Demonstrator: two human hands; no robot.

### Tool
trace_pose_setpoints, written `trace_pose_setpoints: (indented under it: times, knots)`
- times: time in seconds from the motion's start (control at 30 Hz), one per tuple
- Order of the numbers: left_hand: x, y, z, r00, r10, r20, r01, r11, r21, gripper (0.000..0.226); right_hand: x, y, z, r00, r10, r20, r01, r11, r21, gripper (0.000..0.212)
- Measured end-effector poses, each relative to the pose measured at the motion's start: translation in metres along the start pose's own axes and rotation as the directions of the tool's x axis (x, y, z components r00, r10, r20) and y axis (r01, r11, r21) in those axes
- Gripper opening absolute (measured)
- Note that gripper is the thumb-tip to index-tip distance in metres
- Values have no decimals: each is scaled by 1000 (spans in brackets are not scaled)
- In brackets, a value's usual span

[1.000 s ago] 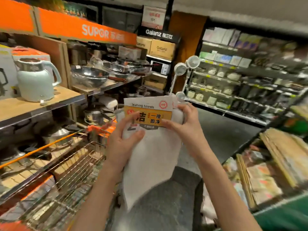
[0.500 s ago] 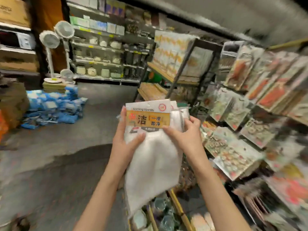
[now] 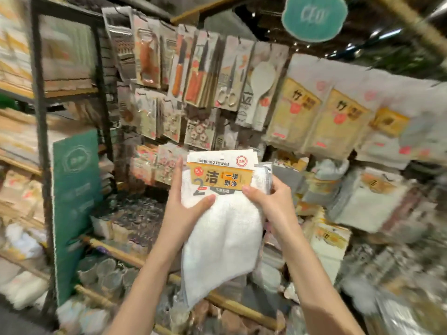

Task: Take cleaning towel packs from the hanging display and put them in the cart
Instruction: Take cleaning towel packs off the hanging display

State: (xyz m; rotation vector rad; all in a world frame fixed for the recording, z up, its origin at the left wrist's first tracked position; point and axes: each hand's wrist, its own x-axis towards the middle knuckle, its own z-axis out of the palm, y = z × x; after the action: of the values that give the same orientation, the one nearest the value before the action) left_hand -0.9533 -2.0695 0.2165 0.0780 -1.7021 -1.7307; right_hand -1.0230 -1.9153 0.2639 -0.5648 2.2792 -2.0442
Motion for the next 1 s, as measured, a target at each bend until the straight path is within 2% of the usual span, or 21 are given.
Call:
trace_pose_setpoints:
  times: [0.2, 0.33, 0.47, 0.57, 0.73, 0.87, 1.0]
  knots:
    - [-14, -22, 70, 981, -51, 188, 67, 994, -85, 94, -25, 22, -76, 974, 107, -197, -97, 994, 58, 30]
    - [-23, -34, 119, 953, -87, 289, 128, 984, -127, 68, -32, 39, -128, 952, 164, -258, -135, 983, 126, 31]
    - [-29, -43, 177, 923, -108, 368, 157, 982, -106, 57, -31, 53, -188, 937, 182, -297, -140, 977, 159, 28]
    - [-32, -53, 232, 922, -145, 359, 193, 976, -103, 47, -24, 58, -233, 931, 186, -315, -147, 979, 143, 22]
    - [-39, -58, 312, 899, -149, 411, 186, 981, -51, 46, -9, 69, -314, 902, 201, -382, -161, 978, 135, 18]
    - [-39, -61, 346, 906, -166, 390, 189, 982, -21, 53, 6, 77, -351, 901, 245, -359, -195, 966, 170, 21]
    - [-35, -66, 363, 922, -170, 348, 197, 979, -42, 40, 22, 86, -370, 901, 260, -349, -198, 959, 203, 28]
